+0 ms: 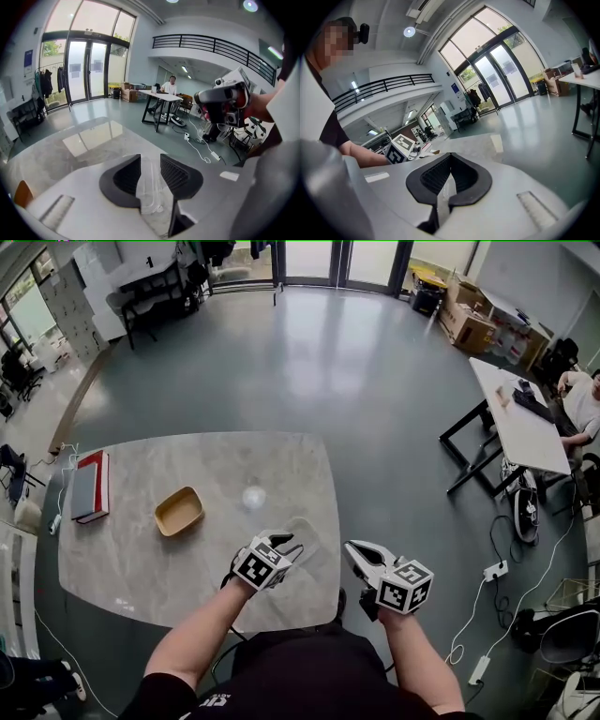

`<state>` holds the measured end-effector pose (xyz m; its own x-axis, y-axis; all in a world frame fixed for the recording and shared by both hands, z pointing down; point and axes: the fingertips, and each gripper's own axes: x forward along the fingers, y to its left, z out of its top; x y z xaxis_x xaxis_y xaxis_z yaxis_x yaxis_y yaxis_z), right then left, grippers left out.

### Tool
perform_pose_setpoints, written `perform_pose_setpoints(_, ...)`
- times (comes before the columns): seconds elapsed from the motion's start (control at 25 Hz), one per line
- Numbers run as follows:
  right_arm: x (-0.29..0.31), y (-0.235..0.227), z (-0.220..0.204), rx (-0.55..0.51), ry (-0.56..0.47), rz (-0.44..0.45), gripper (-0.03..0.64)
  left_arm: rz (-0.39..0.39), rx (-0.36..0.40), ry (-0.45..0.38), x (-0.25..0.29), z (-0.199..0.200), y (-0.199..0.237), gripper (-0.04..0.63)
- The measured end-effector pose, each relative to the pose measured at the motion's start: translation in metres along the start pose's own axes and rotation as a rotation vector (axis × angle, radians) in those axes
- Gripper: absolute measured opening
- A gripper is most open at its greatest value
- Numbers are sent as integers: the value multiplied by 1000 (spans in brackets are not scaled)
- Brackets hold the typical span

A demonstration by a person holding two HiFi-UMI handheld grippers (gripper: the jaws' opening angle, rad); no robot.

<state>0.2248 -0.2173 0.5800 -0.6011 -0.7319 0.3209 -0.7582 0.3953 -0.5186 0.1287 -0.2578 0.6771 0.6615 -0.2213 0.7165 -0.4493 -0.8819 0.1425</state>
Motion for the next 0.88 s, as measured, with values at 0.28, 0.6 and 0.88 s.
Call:
perform_pose_setpoints(0.28,-4,-11,-21,39,32,6,14,-54,-3,101,44,-31,-13,150)
perform_pose_setpoints(0.6,-15,-26,-32,80,31,-19,14,-83,6,195,72,-56,-22,158)
perform_pose_setpoints(0.88,-21,-34,-42,111,24,-35,14,-80,85,291,85,-77,-26,158)
